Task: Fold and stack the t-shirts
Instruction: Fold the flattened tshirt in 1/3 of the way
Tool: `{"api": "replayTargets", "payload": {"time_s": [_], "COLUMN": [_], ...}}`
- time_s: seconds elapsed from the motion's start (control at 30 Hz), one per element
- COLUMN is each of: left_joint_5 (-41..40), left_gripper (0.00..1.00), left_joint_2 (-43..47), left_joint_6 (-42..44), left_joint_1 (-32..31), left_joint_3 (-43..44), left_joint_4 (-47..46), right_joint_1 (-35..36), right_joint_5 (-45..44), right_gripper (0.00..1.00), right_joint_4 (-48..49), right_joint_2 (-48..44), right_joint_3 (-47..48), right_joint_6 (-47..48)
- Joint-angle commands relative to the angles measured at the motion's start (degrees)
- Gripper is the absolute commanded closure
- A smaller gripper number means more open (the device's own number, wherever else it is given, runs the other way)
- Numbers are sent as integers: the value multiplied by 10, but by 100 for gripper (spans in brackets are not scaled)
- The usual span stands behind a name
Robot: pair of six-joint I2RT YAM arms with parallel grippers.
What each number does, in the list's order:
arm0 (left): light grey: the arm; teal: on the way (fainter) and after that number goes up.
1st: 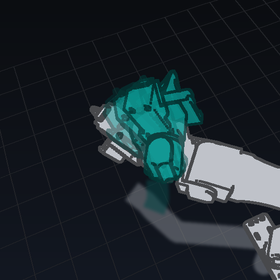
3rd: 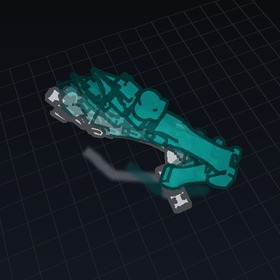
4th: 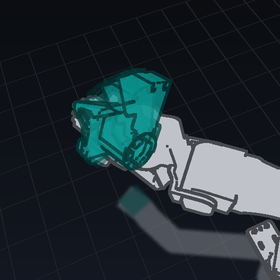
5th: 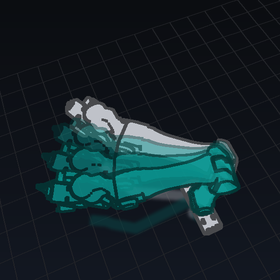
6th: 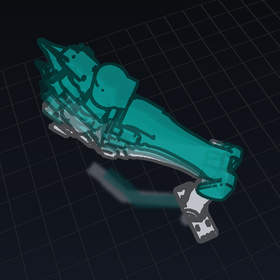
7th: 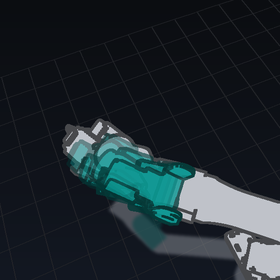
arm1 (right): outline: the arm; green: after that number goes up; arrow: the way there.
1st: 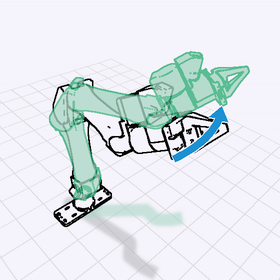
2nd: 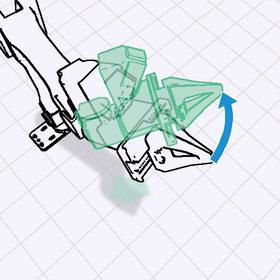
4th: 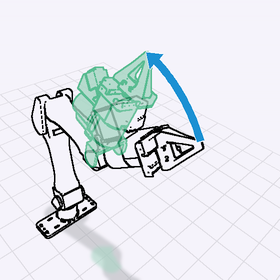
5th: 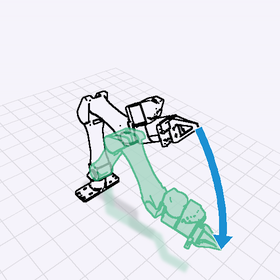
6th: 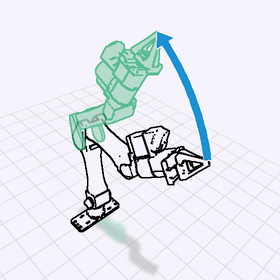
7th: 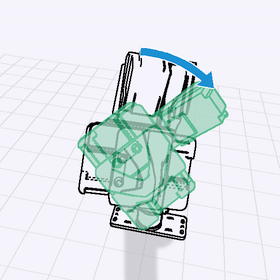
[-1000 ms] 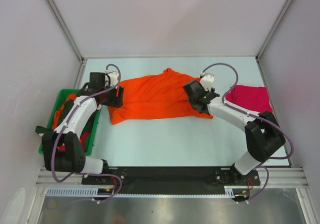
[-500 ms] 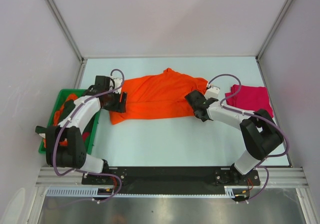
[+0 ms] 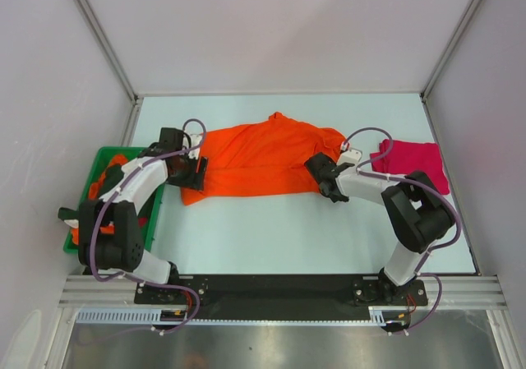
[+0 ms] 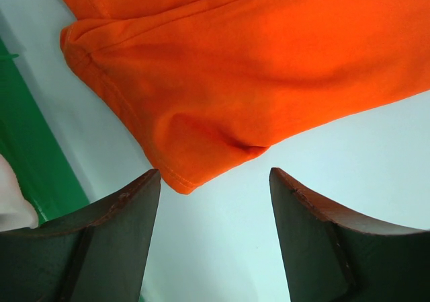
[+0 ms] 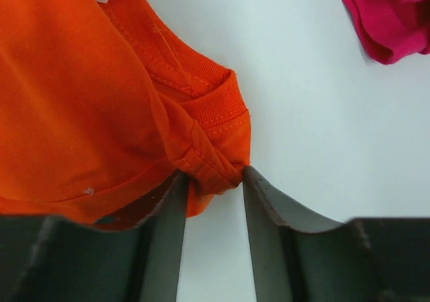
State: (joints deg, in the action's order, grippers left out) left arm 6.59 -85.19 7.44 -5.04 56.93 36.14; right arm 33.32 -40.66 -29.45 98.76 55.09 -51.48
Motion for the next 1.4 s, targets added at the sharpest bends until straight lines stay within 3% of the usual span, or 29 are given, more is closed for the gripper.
{"api": "replayTargets", "payload": {"time_s": [0.0, 0.1, 0.53, 0.8, 1.1, 1.2, 1.3, 1.33, 1.37], "left_joint_5": [-32, -46, 1, -4, -46, -47, -53, -54, -56], "left_gripper": [28, 29, 34, 33, 26, 33, 54, 67, 74], "left_joint_2": [-8, -17, -67, -108, -86, -90, -98, -102, -107], "left_joint_6": [-4, -6, 8, 13, -4, -6, -7, -4, -3], "left_joint_1": [-1, -2, -2, -3, -2, -1, -1, -1, -1], "left_joint_3": [-1, 4, -13, -2, -3, -4, -4, -3, -3], "left_joint_4": [9, 14, 45, 47, 20, 14, 7, 8, 8], "right_joint_1": [-4, -6, -37, -56, -55, -55, -53, -54, -54], "right_joint_5": [-7, -11, -11, -3, 1, 2, 1, 0, -1], "right_gripper": [73, 84, 93, 95, 95, 95, 96, 96, 96], "right_joint_4": [5, 1, 6, 10, 18, 19, 19, 19, 18], "right_joint_2": [2, -2, -10, -12, -11, -9, -11, -11, -14], "right_joint_3": [-9, -12, -21, -19, -15, -14, -11, -11, -10], "right_joint_6": [-18, -20, -6, 4, 9, 12, 14, 15, 15]}}
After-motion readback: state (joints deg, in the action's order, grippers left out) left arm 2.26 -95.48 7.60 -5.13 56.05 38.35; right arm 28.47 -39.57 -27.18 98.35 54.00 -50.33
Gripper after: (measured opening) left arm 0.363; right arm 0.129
